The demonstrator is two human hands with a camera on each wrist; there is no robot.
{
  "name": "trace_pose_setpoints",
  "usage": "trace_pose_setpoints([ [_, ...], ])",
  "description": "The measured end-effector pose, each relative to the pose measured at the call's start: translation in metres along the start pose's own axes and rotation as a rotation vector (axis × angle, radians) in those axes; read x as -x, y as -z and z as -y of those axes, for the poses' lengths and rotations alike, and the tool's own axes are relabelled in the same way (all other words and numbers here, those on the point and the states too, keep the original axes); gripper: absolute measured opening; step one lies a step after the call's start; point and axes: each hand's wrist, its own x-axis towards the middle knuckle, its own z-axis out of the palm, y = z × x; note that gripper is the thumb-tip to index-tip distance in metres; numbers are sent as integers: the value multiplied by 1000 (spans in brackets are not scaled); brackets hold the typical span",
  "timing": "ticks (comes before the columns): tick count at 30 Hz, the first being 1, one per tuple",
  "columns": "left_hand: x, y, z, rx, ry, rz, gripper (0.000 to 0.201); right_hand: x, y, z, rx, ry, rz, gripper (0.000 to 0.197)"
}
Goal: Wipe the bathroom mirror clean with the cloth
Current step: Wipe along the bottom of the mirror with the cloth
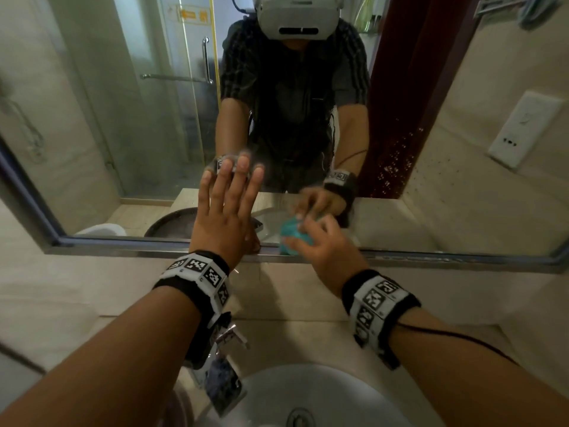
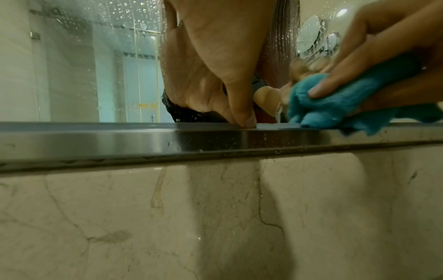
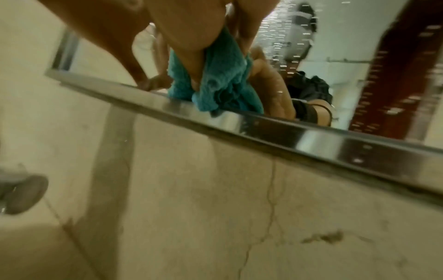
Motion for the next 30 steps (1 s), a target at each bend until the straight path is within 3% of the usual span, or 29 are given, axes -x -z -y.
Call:
trace_pose_setpoints([
  [1,0,0,0,1,0,5,152,10,2,-8,26,18,71,45],
  [3,0,0,0,1,7,20,154,6,20,-26,22,-17,41,46],
  [7,0,-1,-1,1,9,11,148,-45,75,-36,-61,-198,-395,32],
  [9,0,-2,-1,-14,13,24,150,-61,75,-30,-92,-286,-473,34],
  [11,0,-1,0,-14,8,31,151,-50,54,-18,-94,-274,-337,35],
  [13,1,0,-1,-8,5,25,151,-18,26,-9,-84,-167,-159,30],
  [15,0,1,-1,0,8,26,151,13,12,-14,-29,-62,15,43],
  [18,0,2,-1,12,16,39,149,21,23,-30,-4,-77,70,44],
  [20,0,2,0,19,10,33,143,3,44,-35,-16,-123,-66,39],
  [23,1,0,0,11,3,36,147,-42,75,-38,-69,-251,-386,32],
  [25,1,0,0,1,4,28,150,-52,67,-33,-99,-324,-451,33],
  [28,0,1,1,17,-1,15,153,-7,24,-14,-93,-171,-136,31],
  [30,0,0,2,26,-7,-2,151,25,5,-14,-16,-63,68,41],
])
